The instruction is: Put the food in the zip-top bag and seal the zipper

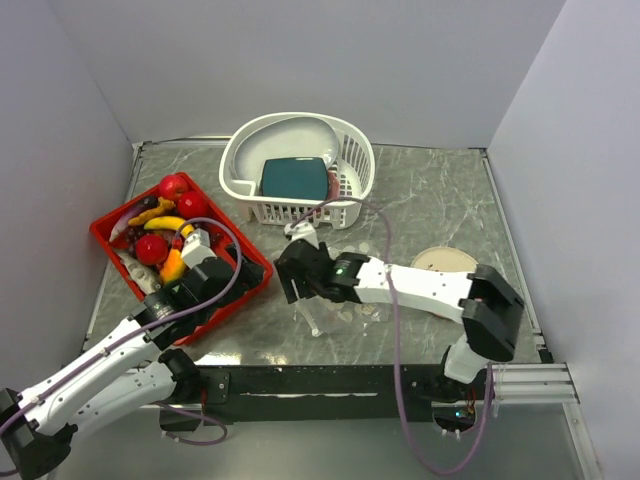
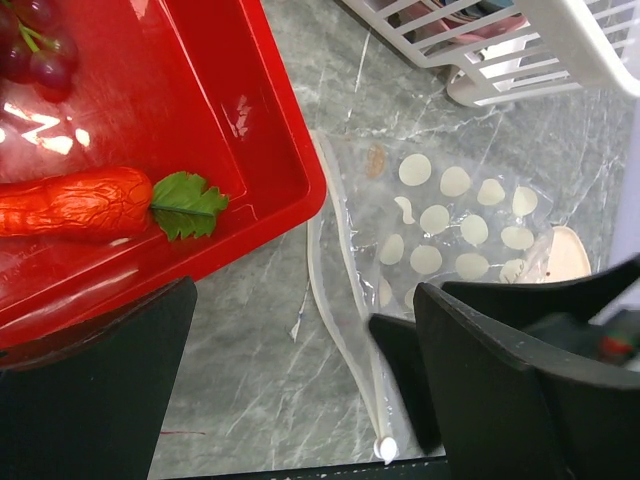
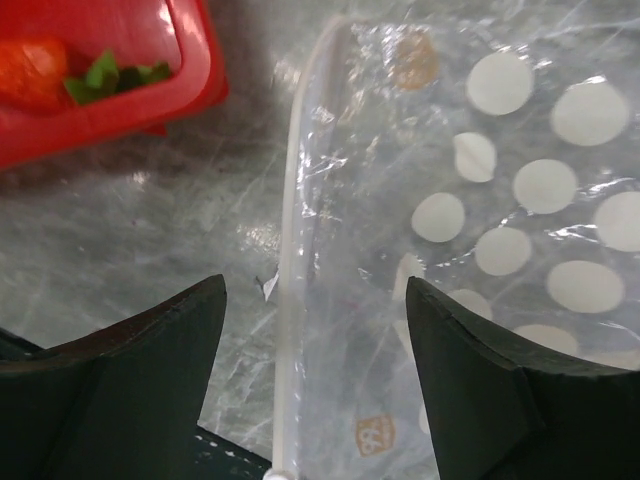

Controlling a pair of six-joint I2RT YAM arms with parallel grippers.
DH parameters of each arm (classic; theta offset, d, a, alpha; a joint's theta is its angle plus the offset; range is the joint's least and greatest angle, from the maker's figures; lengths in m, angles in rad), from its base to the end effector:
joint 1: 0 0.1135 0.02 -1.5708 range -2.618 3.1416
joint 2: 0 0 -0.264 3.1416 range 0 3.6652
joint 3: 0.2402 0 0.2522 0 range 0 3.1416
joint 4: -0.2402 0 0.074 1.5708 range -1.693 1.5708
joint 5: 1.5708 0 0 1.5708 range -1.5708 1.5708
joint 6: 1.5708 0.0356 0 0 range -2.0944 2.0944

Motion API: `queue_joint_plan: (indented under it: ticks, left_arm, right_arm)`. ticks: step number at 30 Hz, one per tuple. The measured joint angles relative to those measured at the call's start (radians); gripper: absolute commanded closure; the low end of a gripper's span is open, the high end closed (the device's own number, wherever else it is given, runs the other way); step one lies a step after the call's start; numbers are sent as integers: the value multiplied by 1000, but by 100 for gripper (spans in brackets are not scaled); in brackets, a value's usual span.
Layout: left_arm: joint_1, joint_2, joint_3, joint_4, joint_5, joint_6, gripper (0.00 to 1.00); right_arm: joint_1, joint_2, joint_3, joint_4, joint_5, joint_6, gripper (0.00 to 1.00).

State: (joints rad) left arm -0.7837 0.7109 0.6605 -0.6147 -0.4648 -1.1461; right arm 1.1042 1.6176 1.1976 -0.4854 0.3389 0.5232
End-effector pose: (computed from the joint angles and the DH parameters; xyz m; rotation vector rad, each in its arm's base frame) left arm 0.1181 -0.0952 0.2680 -0.6458 2.1189 -0.5835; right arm 0.1666 0.3045 0.2475 -0.5580 2.3678 0.3245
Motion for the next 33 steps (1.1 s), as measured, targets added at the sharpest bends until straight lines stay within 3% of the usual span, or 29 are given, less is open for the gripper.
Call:
queue_joint_plan:
  ticks: [9, 12, 13, 16, 19, 24, 33]
  left_arm:
    - [2, -28, 0, -10, -6, -28, 3]
    - [2, -35, 0, -25, -12, -30, 1]
    - [2, -36, 0, -27, -12, -30, 1]
    - [2, -36, 0, -30, -10, -28, 5]
    - [2, -35, -6, -18, -1, -23, 8]
    - [2, -23, -43, 51, 50, 1, 10]
    - [2, 63, -48, 126, 59, 4, 8]
  right_arm:
    - [28, 135, 55, -73, 39, -16, 27]
    - [31, 161, 68, -85, 62, -15, 40]
    - [31, 163, 68, -92, 68, -15, 53]
    - [30, 163, 70, -113, 94, -9, 72]
    - [27, 159, 71, -117, 111, 4, 83]
    - [17, 83, 66, -122, 132, 29, 93]
    - [-51, -207, -44, -71, 144, 75, 100]
